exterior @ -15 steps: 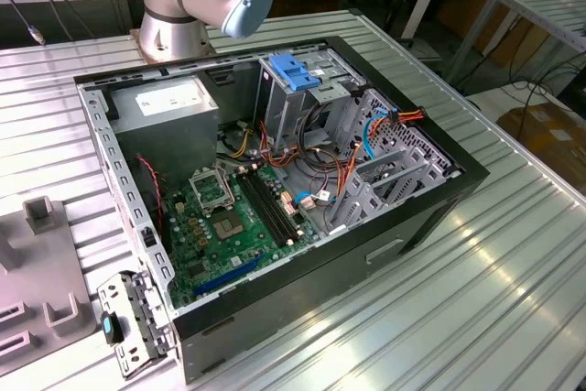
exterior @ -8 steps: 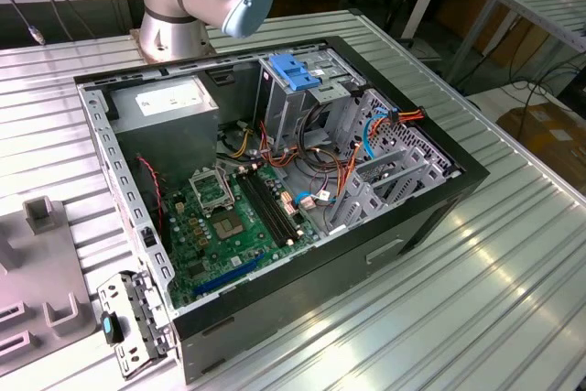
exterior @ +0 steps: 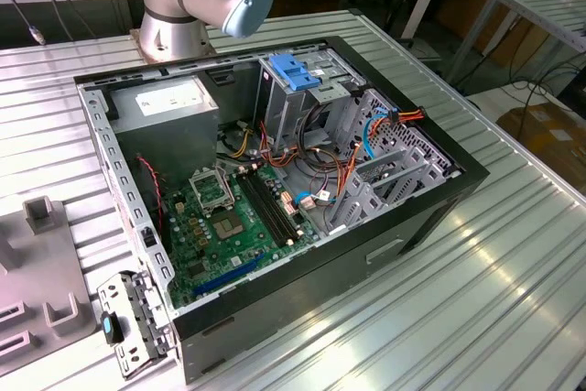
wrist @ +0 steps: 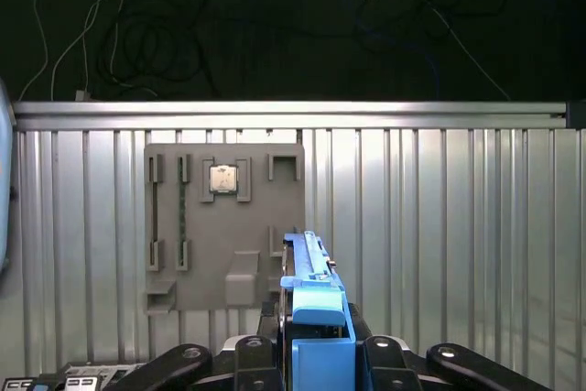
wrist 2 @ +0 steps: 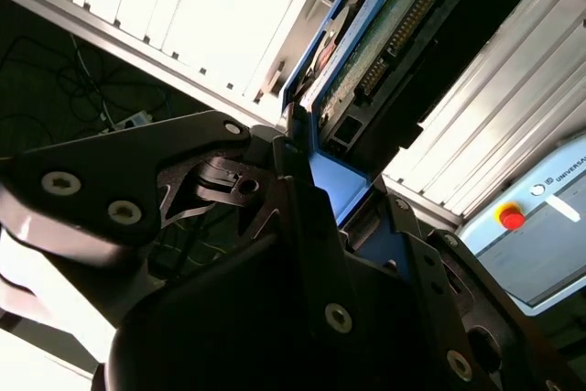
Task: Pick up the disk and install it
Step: 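Pick up the disk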
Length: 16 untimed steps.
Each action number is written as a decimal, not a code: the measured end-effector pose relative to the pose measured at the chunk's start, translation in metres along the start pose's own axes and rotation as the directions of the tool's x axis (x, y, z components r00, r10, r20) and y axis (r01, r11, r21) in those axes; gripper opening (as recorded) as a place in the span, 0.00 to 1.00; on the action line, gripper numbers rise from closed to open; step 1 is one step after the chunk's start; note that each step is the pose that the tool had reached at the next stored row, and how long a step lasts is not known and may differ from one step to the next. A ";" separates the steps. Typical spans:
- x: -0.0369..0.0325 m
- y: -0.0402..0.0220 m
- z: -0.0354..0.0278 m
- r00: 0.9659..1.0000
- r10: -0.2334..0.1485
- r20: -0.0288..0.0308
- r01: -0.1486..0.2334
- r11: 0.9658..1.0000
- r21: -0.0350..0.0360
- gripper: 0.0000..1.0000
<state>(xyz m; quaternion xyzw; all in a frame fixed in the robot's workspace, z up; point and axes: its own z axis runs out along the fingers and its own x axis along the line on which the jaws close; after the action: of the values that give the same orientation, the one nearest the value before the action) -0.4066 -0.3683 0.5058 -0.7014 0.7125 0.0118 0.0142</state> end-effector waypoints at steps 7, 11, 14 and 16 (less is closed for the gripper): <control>0.0034 -0.0036 0.0000 1.000 0.000 0.000 0.000 1.000 0.000 0.37; 0.0058 -0.0067 0.0000 1.000 0.000 0.000 0.000 1.000 0.000 0.37; 0.0068 -0.0176 0.0000 1.000 0.000 0.000 0.000 1.000 -0.003 0.37; 0.0070 -0.0237 0.0000 1.000 0.000 0.000 0.000 1.000 -0.007 0.37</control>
<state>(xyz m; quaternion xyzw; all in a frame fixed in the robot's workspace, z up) -0.3830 -0.3757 0.5056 -0.7014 0.7125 0.0142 0.0118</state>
